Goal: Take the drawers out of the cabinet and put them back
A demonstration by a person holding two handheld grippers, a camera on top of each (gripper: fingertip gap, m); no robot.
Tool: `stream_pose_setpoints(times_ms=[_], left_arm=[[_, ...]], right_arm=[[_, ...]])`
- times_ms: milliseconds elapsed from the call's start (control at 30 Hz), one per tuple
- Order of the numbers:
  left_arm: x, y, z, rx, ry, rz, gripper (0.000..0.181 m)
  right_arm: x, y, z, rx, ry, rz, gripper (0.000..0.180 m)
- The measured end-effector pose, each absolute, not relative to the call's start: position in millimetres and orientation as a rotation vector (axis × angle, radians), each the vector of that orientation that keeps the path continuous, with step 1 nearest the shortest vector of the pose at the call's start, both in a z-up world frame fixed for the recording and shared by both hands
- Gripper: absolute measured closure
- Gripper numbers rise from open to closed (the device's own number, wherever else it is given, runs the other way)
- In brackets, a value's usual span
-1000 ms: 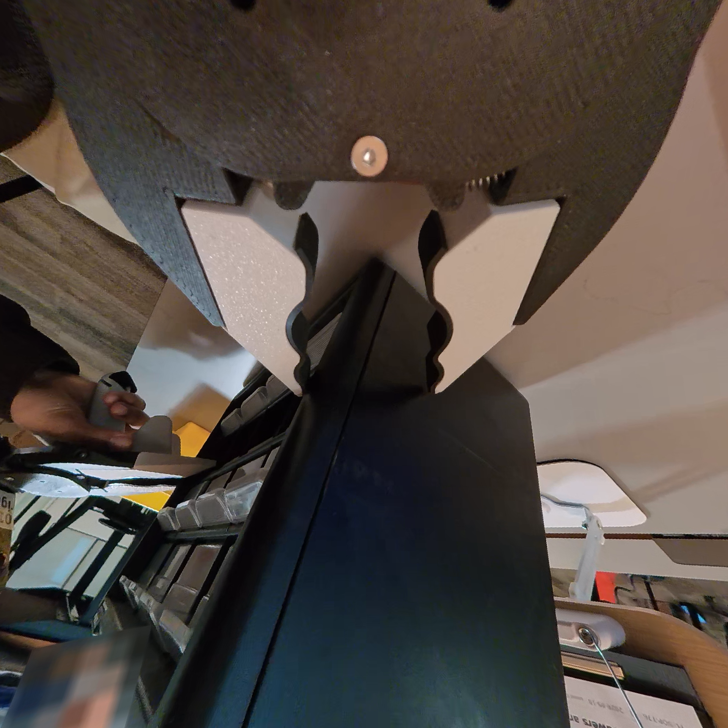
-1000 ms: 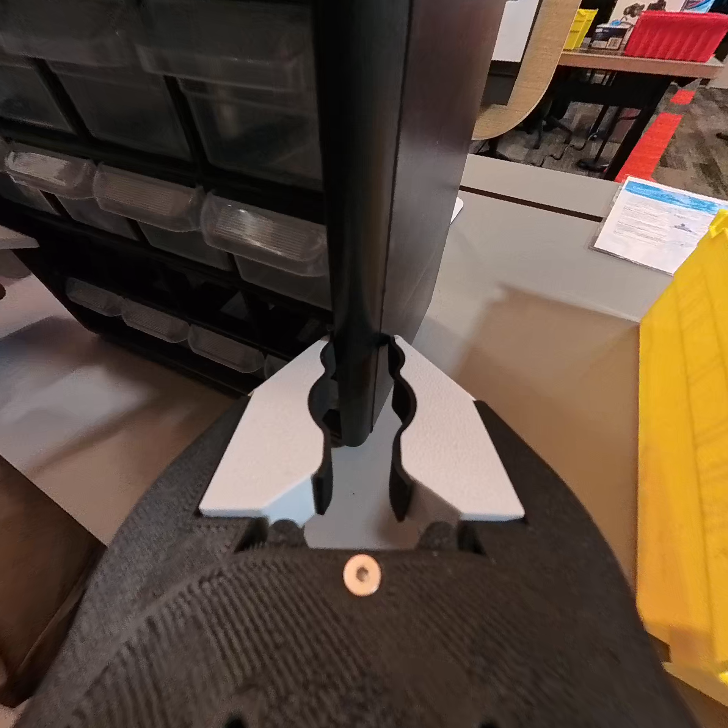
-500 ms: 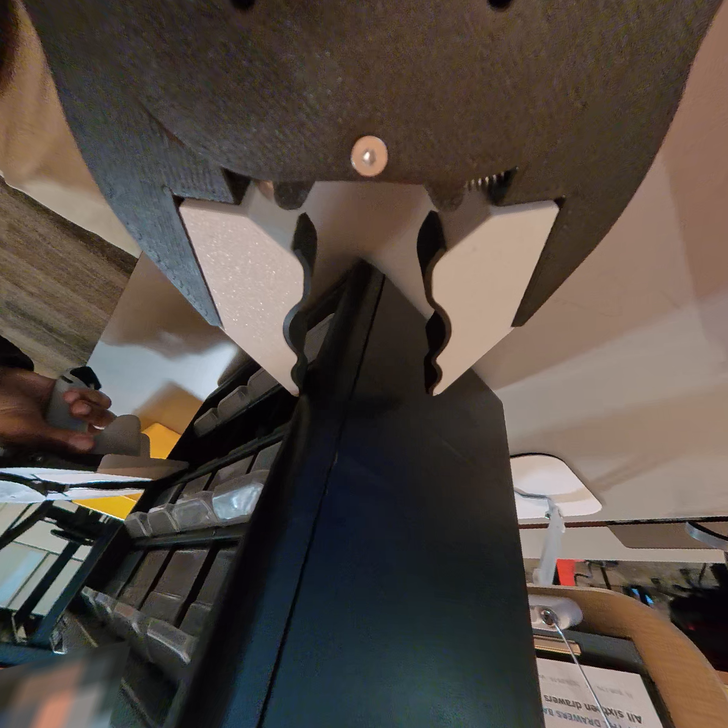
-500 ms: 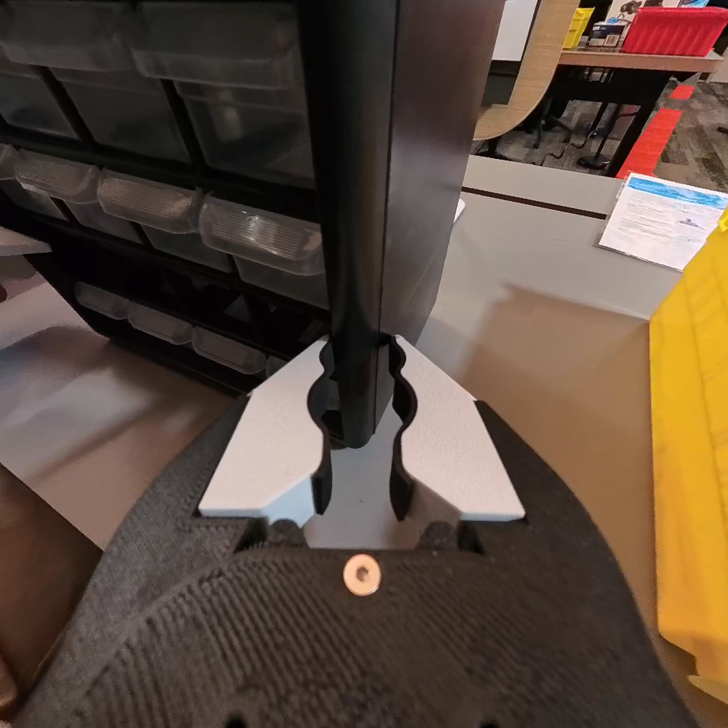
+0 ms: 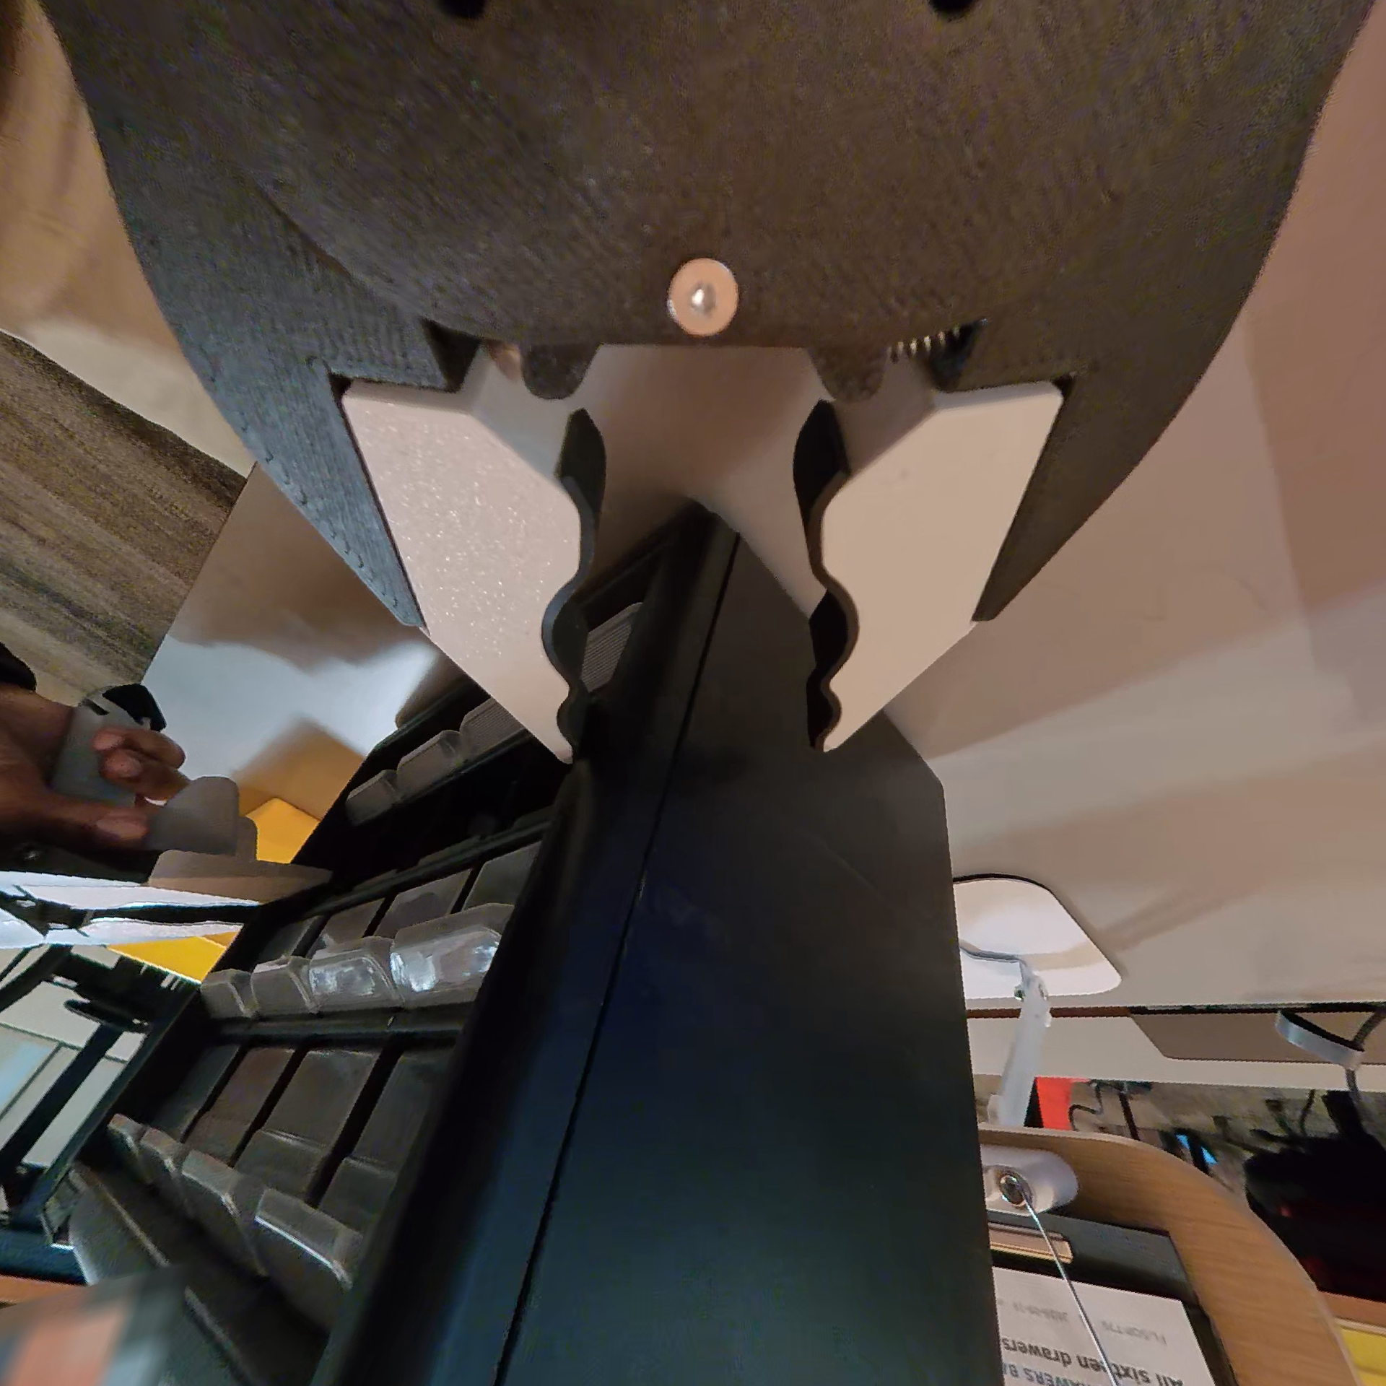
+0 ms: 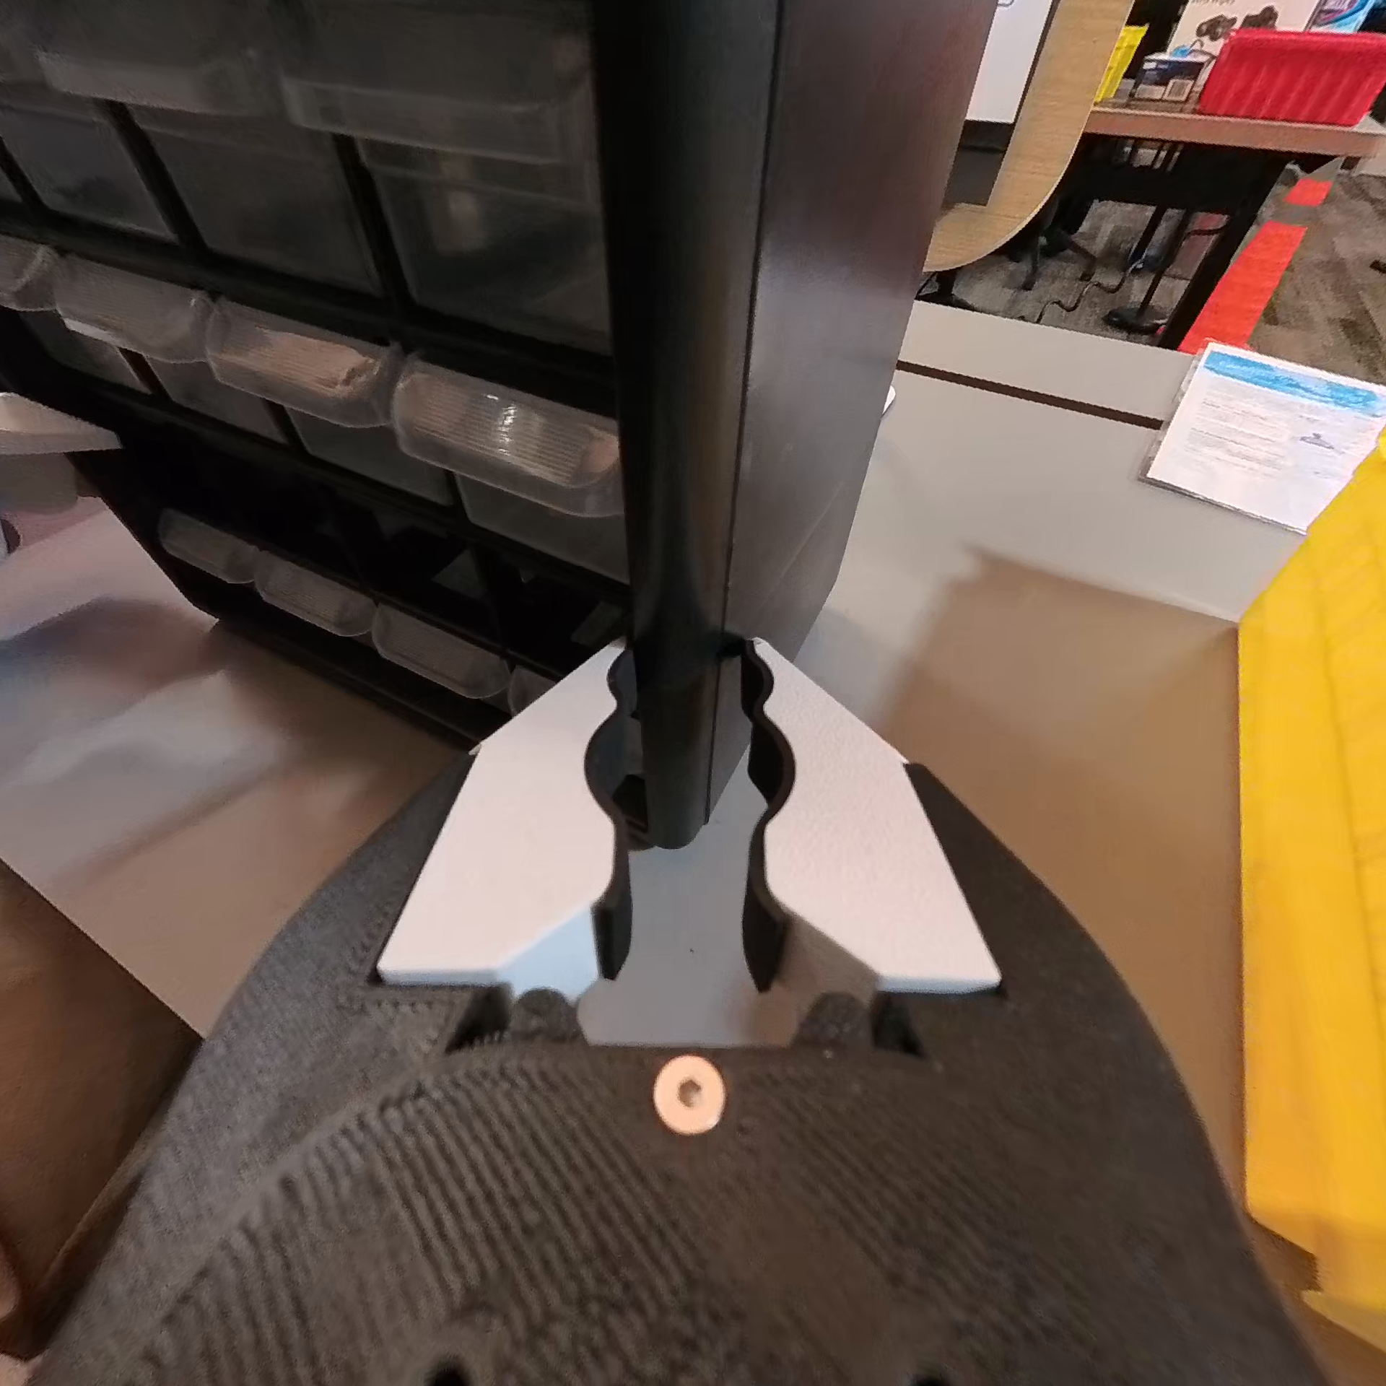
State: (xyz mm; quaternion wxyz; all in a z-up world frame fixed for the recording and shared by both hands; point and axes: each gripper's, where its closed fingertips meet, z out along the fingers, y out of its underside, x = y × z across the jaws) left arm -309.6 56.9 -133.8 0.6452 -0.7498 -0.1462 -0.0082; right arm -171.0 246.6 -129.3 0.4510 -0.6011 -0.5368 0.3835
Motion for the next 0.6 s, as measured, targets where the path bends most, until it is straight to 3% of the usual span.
stream_pose_setpoints(times_ms=[600], left_arm=[[-306.3, 61.4, -136.5, -1.712, -0.378, -0.017, 0.136]], right_arm=[[-171.5, 247.0, -129.0, -1.482, -1.336, 0.93, 0.153]])
